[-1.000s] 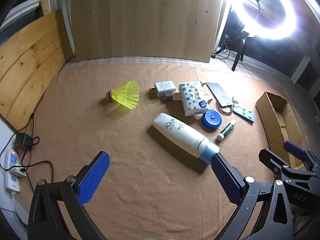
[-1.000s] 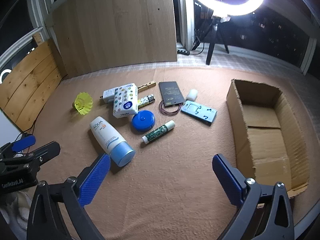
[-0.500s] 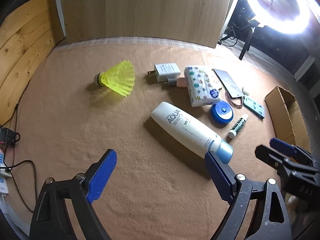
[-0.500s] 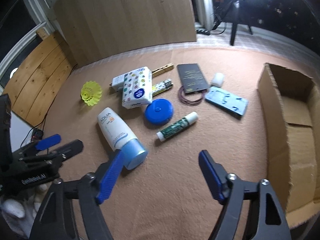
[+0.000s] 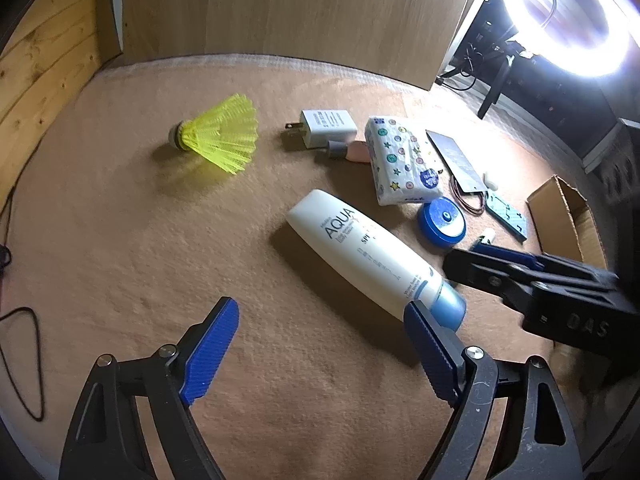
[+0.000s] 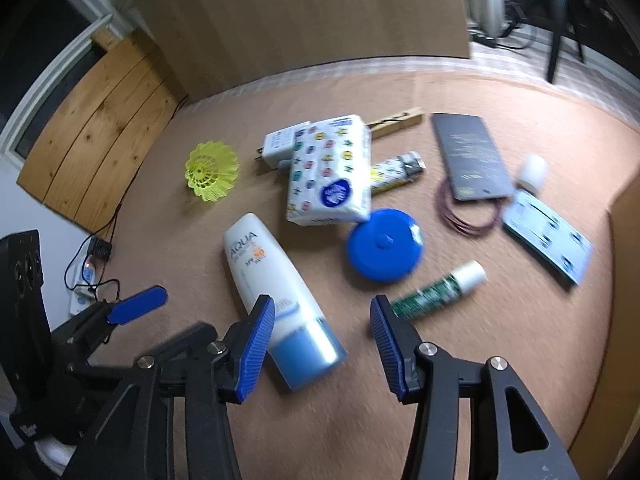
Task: Organize objects
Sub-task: 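Move the right tool to the white AQUA sunscreen tube and close on it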
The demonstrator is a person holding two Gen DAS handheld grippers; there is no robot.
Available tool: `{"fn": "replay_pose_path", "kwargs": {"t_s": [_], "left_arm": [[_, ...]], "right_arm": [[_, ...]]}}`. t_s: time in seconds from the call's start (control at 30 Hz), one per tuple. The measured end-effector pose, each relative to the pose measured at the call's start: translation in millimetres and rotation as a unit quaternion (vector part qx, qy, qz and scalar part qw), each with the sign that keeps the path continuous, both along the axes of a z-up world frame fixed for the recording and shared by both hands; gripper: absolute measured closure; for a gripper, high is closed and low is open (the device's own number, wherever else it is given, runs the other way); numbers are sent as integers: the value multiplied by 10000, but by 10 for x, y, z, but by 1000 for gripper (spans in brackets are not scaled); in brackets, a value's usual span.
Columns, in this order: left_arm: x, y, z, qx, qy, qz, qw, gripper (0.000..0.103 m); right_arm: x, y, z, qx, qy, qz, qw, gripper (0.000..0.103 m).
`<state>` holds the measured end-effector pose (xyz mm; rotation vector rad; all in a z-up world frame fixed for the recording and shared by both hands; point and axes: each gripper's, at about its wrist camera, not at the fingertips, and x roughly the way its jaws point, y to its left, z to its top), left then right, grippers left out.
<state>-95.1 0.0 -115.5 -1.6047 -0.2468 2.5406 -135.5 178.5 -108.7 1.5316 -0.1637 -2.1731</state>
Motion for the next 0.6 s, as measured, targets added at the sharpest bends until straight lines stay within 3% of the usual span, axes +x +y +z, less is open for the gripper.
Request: {"fn": "replay_pose_path", "kwargs": {"t_s": [0.27,0.6], "left_arm": [[-20,17,-86,219,-91,-92,9997,17],[-23,17,-163,384,-171,-300,9987,41]], "right_arm": [[-221,-247,-186,-75,-401,437,9982,60],[-260,-313,-315,-477,-900,515,9935,69]]}}
